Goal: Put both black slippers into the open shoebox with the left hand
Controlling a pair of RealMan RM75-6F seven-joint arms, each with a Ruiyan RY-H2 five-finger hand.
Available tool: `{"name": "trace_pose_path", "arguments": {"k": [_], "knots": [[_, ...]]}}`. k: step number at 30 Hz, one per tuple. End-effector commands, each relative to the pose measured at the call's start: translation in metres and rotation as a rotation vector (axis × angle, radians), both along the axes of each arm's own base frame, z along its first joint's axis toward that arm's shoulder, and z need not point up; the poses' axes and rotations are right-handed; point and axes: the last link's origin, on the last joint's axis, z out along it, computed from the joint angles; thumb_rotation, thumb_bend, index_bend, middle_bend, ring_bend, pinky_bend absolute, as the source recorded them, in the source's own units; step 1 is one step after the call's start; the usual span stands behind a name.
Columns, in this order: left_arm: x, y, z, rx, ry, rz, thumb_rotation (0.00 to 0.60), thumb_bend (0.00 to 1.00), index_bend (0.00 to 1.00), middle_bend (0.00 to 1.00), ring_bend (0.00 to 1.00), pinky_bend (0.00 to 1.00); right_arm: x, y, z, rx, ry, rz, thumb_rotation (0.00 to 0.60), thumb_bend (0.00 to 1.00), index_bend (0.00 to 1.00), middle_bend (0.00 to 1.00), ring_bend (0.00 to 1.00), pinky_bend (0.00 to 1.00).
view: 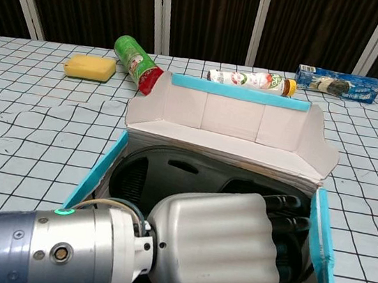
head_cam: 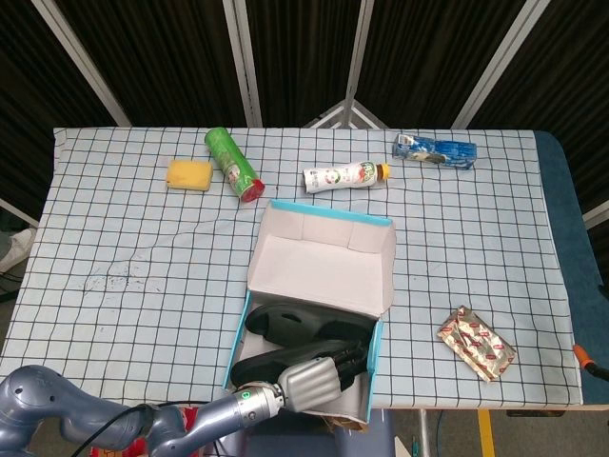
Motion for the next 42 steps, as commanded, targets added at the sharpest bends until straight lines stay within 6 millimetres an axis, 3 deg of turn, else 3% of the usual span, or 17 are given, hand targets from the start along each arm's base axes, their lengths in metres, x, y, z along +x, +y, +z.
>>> {"name": "trace_pose_path", "arguments": {"k": [1, 3, 6, 16, 23, 30, 37, 42], "knots": [[0.000, 0.002, 0.002, 0.009, 0.001, 0.009, 0.600, 0.33, 0.12, 0.09, 0.00, 0.00, 0.000, 0.000, 0.000, 0.001, 0.001, 0.001, 0.600, 0.31, 0.06, 0.02, 0.00, 0.00], [0.001, 0.002, 0.004, 0.006, 0.003, 0.009, 0.600, 0.31, 0.04, 0.02, 0.00, 0.00, 0.000, 0.000, 0.000, 0.001, 0.001, 0.001, 0.600, 0.31, 0.06, 0.02, 0.00, 0.00], [0.002, 0.001, 0.007, 0.000, 0.006, 0.012, 0.600, 0.31, 0.00, 0.00, 0.00, 0.00, 0.000, 0.000, 0.000, 0.001, 0.002, 0.001, 0.600, 0.31, 0.06, 0.02, 0.00, 0.00], [-0.005, -0.004, 0.022, -0.001, 0.070, -0.021, 0.600, 0.31, 0.00, 0.00, 0.00, 0.00, 0.001, 0.000, 0.000, 0.001, 0.001, 0.003, 0.600, 0.31, 0.07, 0.02, 0.00, 0.00], [-0.001, 0.001, 0.062, 0.101, 0.006, -0.037, 0.600, 0.31, 0.00, 0.00, 0.00, 0.00, 0.000, 0.000, 0.000, 0.001, -0.001, 0.002, 0.600, 0.31, 0.07, 0.02, 0.00, 0.00], [-0.026, 0.002, 0.098, 0.204, -0.031, -0.004, 0.600, 0.31, 0.00, 0.00, 0.00, 0.00, 0.001, 0.001, 0.001, -0.003, -0.002, 0.004, 0.600, 0.31, 0.07, 0.02, 0.00, 0.00], [-0.069, -0.011, 0.148, 0.241, -0.086, 0.146, 0.600, 0.31, 0.00, 0.00, 0.00, 0.00, 0.001, 0.000, 0.000, 0.001, 0.000, -0.001, 0.600, 0.31, 0.07, 0.02, 0.00, 0.00], [-0.090, -0.007, 0.159, 0.250, -0.082, 0.178, 0.600, 0.31, 0.00, 0.00, 0.00, 0.00, 0.003, 0.000, -0.002, 0.008, 0.008, 0.000, 0.600, 0.31, 0.07, 0.02, 0.00, 0.00]]}}
